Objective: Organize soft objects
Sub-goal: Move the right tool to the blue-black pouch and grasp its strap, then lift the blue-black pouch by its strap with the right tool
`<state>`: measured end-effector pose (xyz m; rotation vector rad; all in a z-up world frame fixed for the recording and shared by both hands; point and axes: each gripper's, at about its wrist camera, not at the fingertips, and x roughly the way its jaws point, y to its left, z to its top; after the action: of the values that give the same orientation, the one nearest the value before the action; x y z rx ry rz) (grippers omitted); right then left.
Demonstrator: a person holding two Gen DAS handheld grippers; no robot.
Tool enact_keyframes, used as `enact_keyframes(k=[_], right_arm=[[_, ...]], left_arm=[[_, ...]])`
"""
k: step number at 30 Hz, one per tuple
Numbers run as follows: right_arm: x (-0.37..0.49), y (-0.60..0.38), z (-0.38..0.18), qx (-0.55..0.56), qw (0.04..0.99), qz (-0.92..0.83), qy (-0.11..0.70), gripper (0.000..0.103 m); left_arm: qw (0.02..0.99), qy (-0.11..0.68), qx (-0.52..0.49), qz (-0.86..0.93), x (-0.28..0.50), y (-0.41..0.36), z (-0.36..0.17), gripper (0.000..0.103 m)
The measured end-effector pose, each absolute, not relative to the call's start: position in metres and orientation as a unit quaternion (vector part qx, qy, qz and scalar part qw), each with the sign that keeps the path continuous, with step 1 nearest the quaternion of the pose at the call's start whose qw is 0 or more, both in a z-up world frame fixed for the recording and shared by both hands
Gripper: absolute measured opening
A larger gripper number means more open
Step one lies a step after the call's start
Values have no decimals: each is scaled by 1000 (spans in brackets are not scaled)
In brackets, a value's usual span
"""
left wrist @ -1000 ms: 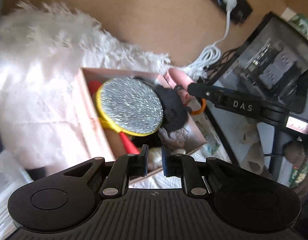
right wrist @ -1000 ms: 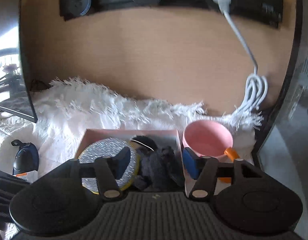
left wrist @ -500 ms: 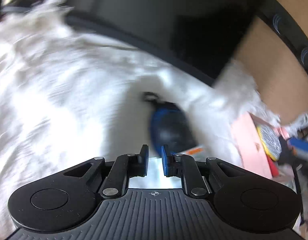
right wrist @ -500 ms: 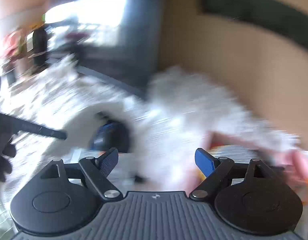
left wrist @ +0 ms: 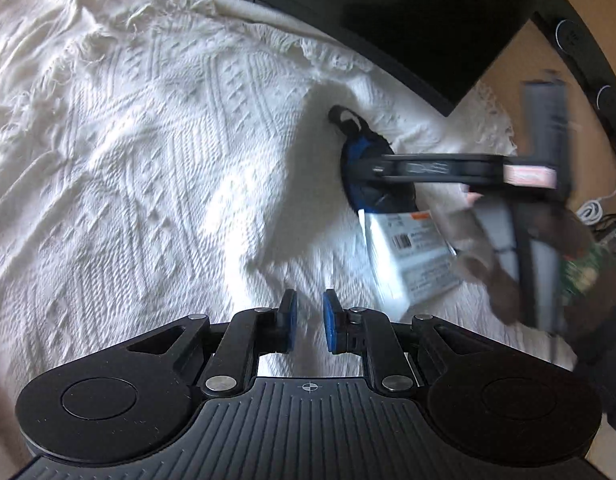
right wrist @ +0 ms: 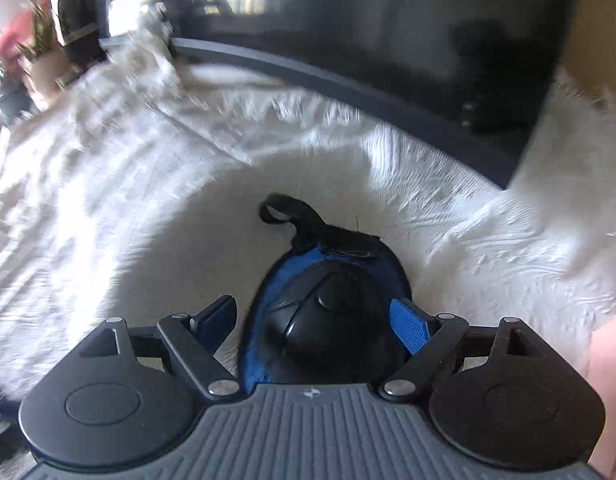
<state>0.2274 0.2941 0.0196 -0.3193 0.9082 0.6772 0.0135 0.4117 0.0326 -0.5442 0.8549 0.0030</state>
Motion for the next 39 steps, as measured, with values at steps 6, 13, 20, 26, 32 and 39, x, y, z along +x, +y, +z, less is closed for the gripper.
enact_keyframes(k=[6,13,20,26,32,39], right_arm=[[230,297,3,-160,840,303,421,87],[217,274,37,-129,862,305,384,73],[186,230,100,-121,911,272,286,70],[170,173,132,-108,923,230,289,70],[120,113,135,-103,917,210,324,70],[68,56,98,-157,883,152,416,70]], left_arm=[[874,412,-256,1,17,416,33,15],[871,421,-251,-24,38,409,27,15],[873,413,-254,-53,78,403,30,15],[872,418,-235,-98,122,386,31,15],[871,430,-205,-123,160,365,23,15],[863,438,-208,-143,184,352,12,15]])
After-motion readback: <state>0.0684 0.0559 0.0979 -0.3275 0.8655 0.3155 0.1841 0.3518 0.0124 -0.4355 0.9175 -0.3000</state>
